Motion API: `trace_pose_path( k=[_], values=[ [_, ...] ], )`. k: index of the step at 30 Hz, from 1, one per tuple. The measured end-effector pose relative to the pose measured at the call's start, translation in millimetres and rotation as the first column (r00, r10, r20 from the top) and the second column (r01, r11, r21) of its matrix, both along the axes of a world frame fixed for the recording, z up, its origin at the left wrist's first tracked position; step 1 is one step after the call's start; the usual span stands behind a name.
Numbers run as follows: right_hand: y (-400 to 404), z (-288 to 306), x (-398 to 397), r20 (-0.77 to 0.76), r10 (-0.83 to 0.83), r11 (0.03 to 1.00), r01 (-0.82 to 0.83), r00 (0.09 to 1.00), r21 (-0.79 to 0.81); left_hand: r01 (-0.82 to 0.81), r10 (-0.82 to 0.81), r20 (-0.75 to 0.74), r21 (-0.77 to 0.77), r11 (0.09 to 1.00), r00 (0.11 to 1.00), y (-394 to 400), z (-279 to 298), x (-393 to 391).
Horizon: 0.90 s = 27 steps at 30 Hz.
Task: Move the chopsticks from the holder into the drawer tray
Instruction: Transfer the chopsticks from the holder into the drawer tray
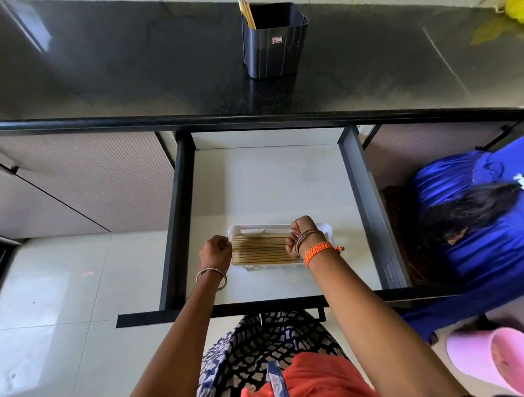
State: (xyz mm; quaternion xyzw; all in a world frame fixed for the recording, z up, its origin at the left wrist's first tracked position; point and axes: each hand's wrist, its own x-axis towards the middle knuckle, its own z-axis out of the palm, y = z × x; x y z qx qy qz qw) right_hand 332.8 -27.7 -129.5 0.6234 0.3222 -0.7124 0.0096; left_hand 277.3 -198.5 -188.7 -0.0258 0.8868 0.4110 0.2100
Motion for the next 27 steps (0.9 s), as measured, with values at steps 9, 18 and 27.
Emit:
trace_pose_path(
  k=[9,18,27],
  values=[
    [74.1,108.9,-113.5,-0.343,0.138,0.966,-0.05,0.929,0.255,0.129,-0.029,-0.272,0.357,0.925,0.962,80.7,94.3,-99.9],
    [165.7,193.7,-287.9,0.06,0.555,0.112,-0.147,0.829,0.983,0.196,-0.026,-0.364,0.438,0.878,0.931,176.8,178.0,-262.7],
    [200.2,180.6,-420.0,0.468,0.768,-0.228,-0.496,0.437,0.838,0.545,-0.597,0.133,-0.596,0.589,0.791,214.4,114.2,-324.8]
  ],
)
